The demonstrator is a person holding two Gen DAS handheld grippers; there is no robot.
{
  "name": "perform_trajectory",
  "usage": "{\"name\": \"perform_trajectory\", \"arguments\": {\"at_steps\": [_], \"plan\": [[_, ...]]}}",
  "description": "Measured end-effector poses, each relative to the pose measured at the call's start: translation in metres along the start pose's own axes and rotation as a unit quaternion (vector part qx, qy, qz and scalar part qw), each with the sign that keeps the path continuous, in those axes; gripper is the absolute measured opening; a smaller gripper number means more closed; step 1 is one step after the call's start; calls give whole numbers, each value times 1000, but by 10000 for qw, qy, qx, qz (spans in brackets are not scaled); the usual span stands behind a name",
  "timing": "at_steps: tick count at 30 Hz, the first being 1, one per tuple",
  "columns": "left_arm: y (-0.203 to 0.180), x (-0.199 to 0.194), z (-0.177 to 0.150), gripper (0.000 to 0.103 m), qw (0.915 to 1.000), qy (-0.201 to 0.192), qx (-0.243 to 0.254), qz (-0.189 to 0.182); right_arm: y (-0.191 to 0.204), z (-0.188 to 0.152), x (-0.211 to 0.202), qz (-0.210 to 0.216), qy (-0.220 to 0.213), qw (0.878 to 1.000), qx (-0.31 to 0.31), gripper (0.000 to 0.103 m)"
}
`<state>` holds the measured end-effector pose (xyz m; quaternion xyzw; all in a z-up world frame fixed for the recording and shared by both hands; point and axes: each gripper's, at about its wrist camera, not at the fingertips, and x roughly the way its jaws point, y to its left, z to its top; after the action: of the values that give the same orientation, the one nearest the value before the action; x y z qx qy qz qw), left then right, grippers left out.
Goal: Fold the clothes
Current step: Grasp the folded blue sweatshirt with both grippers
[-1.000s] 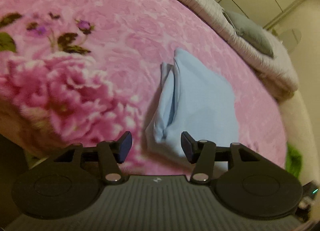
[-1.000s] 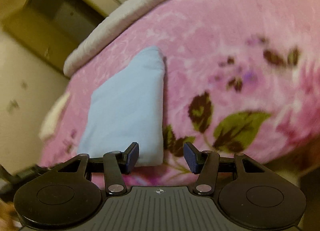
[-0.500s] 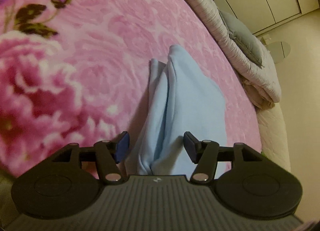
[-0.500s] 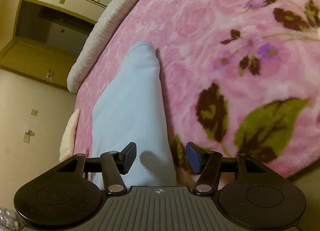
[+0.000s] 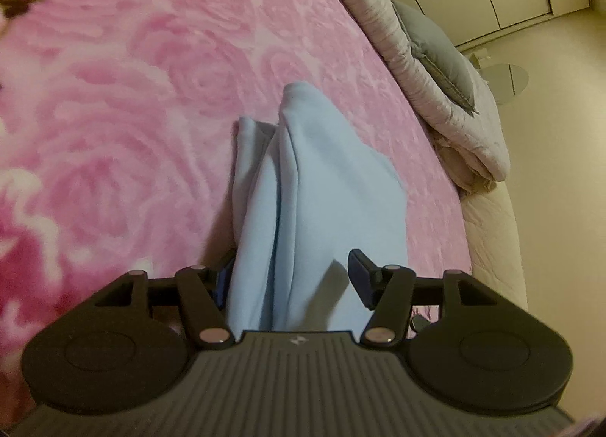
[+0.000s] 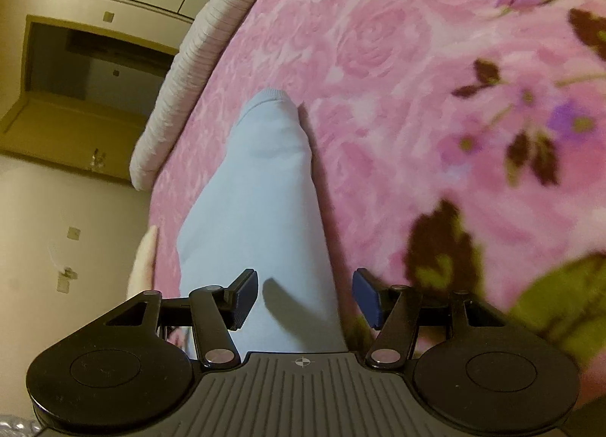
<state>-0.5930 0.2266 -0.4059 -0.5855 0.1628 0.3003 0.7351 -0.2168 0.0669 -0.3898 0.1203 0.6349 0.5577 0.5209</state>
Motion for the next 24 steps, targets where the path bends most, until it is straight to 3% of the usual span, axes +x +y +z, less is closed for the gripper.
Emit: {"name": "perform_trajectory", "arguments": {"at_steps": [7, 15, 18, 20, 22, 24], "plan": [[12, 12, 11, 37, 9992, 170, 63, -356, 4, 12, 21, 211, 131, 9996, -92, 59], [23, 38, 28, 26, 9953, 542, 26, -800, 6, 22, 43, 467, 288, 9979, -355, 58], [22, 39, 30, 23, 9949, 638, 58, -777, 6, 26, 50, 541, 444, 9961, -544, 51], [22, 40, 32, 22, 9950, 684, 46, -723, 5, 30, 53, 554, 629, 9939, -716, 36], [20, 41, 33, 21, 9950, 725, 49, -685, -2, 34, 53, 642, 769, 9923, -734, 29], [20, 42, 35, 21, 9949, 758, 45, -662, -5, 35, 52, 670, 805, 9921, -690, 26]]}}
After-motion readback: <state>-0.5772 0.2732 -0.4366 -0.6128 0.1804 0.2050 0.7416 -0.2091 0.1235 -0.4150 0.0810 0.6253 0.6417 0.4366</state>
